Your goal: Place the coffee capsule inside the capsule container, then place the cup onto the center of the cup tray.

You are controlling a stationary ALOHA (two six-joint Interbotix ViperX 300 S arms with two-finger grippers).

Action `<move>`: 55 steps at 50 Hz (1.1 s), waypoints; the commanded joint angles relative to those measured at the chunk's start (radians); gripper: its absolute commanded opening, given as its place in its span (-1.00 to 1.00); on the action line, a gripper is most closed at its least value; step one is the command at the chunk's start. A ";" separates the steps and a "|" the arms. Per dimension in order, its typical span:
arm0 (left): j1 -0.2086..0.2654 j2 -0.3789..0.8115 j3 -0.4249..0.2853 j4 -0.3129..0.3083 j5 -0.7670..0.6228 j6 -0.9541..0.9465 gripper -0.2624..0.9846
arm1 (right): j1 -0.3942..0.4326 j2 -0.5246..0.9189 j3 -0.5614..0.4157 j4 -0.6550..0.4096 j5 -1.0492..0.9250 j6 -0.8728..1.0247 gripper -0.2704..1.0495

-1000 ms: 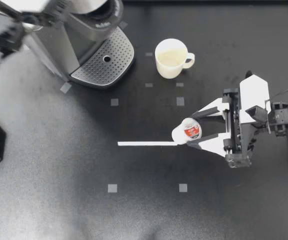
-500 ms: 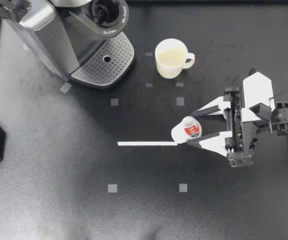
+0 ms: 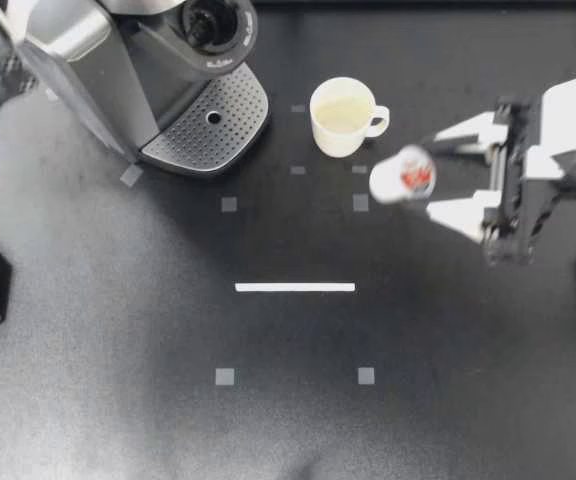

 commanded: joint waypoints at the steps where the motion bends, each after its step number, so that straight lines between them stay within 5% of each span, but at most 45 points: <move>1: 0.002 -0.018 0.006 0.002 -0.006 -0.002 -0.48 | -0.028 -0.032 -0.055 -0.002 -0.006 -0.017 0.24; 18: 0.002 -0.038 0.048 0.002 -0.023 -0.006 -0.48 | -0.087 0.011 -0.176 -0.002 -0.167 -0.092 0.24; 55: 0.002 -0.040 0.051 0.003 -0.098 -0.005 -0.48 | -0.118 0.411 -0.512 -0.003 -0.181 -0.160 0.24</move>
